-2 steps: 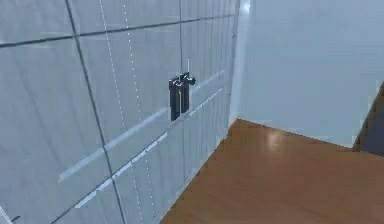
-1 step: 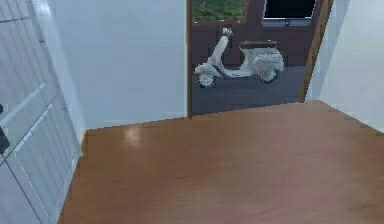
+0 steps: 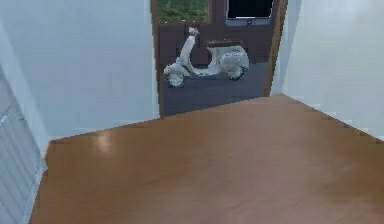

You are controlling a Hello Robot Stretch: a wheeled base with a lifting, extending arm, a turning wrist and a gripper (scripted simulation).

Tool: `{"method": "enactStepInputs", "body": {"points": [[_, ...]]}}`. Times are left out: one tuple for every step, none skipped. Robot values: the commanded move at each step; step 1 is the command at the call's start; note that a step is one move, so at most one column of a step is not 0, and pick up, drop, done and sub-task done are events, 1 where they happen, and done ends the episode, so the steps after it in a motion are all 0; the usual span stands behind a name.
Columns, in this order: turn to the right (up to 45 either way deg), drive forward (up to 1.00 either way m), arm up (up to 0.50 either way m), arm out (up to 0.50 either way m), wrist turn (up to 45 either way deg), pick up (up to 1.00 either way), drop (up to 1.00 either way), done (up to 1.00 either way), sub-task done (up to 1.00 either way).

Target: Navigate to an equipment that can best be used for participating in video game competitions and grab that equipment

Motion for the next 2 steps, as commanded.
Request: {"method": "enactStepInputs", "body": {"points": [[0.0,1.0,0.0,0.0,0.0,0.0,0.0,0.0,0.0],[0.0,1.0,0.0,0.0,0.0,0.0,0.0,0.0,0.0]]}}
